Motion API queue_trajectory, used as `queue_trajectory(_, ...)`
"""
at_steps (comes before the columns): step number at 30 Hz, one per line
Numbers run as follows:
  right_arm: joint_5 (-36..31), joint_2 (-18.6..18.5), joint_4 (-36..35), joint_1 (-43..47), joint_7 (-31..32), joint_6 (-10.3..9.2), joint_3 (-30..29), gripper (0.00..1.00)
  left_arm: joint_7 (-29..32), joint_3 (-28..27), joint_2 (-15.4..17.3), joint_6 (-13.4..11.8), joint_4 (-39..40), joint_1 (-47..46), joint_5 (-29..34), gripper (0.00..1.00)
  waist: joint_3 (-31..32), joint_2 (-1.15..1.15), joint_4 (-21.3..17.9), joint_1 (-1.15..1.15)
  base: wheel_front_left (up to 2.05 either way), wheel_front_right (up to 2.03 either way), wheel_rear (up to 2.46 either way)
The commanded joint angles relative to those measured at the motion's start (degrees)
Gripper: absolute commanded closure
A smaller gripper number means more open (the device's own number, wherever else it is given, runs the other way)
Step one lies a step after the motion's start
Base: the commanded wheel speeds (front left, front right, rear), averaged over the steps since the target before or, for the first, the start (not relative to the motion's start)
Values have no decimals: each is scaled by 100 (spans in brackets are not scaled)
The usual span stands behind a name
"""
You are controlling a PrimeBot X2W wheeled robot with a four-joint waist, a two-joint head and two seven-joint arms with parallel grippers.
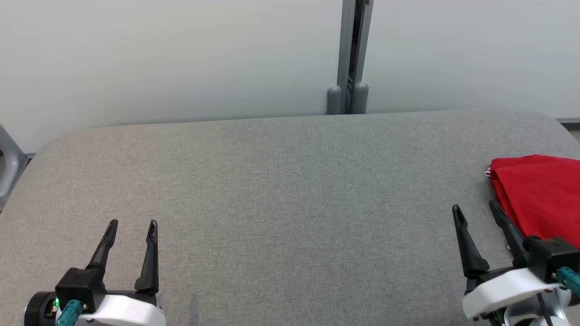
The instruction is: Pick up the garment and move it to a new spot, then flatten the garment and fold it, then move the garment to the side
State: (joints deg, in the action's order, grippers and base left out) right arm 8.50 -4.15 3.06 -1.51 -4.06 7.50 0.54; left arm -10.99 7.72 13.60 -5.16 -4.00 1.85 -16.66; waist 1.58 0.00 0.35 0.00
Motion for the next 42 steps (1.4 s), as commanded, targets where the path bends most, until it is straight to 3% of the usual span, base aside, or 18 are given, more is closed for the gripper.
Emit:
queue_trajectory(1,-22,-15,-31,62,20,-3,-20,0,21,-3,33,-24,16,39,11,0,48,0,40,0,0,0,0)
queue_trajectory(21,-100,91,-468,600,199,-3,-323,0,299,49,196,-134,96,285,-30,0,180,0,-16,0,0,0,0)
queue_trajectory(42,-34,116,-397,598,239,-3,-340,0,274,88,239,-249,70,273,-86,0,156,0,-22,0,0,0,0)
